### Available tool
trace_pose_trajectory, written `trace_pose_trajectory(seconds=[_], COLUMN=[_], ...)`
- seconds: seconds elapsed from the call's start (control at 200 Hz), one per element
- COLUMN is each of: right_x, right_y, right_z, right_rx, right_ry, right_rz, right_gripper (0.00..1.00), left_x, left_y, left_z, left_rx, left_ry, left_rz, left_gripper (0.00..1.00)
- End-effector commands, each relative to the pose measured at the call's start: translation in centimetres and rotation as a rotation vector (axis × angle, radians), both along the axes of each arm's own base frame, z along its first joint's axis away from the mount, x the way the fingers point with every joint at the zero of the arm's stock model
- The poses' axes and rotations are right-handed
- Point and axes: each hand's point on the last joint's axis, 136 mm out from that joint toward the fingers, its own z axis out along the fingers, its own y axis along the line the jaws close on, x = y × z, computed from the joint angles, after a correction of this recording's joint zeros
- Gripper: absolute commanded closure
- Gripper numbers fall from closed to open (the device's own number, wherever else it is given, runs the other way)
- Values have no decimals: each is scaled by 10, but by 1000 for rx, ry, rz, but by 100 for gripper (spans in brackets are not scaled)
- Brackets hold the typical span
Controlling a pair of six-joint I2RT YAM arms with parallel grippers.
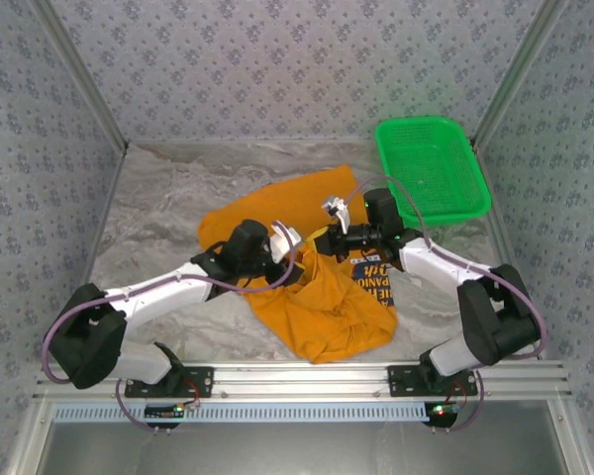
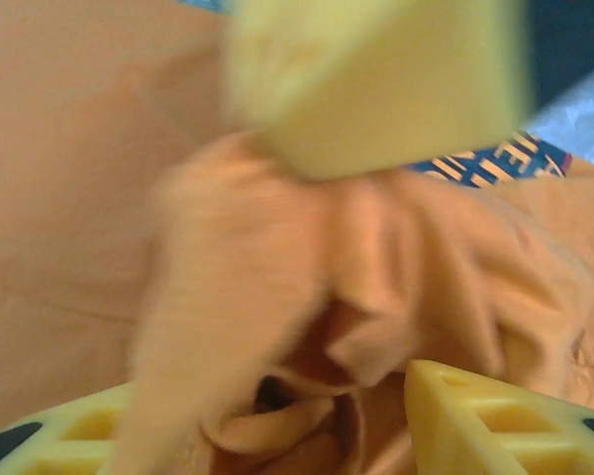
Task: Fold the inside-out t-shirt
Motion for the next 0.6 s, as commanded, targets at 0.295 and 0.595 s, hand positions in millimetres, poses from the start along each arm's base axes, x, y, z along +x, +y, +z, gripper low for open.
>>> trace_pose_trajectory(seconds=[0.295, 0.595], right_x=[3, 3], right_y=[3, 6], right_z=[1, 5], right_rx=[-1, 5], right_ry=[19, 25], right_rz=[-25, -16], right_gripper=[99, 96], left_x=[43, 30], left_y=[40, 13], left_z=[41, 47], left_rx=[194, 226], left_ry=[-344, -464], left_rz=[203, -7], left_gripper=[51, 51])
